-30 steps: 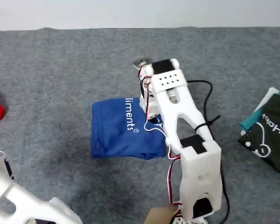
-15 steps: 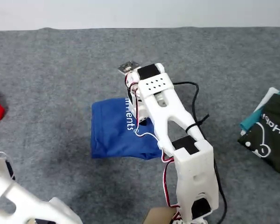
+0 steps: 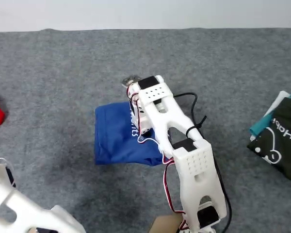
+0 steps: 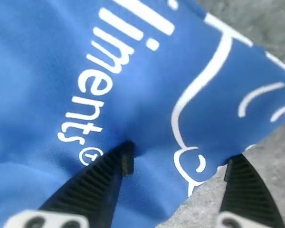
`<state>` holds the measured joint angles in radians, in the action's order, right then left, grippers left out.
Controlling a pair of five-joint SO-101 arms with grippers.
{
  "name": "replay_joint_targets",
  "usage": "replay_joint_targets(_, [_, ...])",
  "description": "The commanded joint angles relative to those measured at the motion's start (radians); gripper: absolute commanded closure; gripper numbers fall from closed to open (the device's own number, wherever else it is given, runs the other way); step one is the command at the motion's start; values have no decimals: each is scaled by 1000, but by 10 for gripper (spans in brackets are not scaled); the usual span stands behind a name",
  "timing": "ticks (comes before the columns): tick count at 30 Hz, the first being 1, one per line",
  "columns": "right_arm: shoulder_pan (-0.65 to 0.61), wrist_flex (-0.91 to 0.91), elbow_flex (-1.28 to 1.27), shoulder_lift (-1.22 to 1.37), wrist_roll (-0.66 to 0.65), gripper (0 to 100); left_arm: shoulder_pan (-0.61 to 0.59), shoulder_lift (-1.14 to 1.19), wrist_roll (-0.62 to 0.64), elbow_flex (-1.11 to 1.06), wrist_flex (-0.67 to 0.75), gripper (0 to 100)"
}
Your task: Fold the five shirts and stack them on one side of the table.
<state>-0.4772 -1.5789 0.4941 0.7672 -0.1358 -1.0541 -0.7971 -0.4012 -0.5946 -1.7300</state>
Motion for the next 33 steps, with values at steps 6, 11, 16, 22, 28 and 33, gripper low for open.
replay_joint_targets(6, [-4, -10, 5, 27, 2, 783, -2, -17, -9, 4, 0, 995])
replay_joint_targets(11, [2, -12, 5, 33, 2, 946, -3, -17, -9, 8, -3, 995])
replay_joint_targets(16, [25, -33, 5, 22, 0, 953, -3, -18, -9, 10, -5, 995])
replay_joint_targets(22, [147, -22, 5, -36, -121, 984, -3, -18, -9, 10, -5, 995])
replay_joint_targets(28, [226, 79, 5, -39, -305, 988, 3, -18, -9, 7, -5, 995])
replay_joint_targets(33, [252, 239, 5, -44, -511, 988, -2, -18, -9, 10, -6, 995])
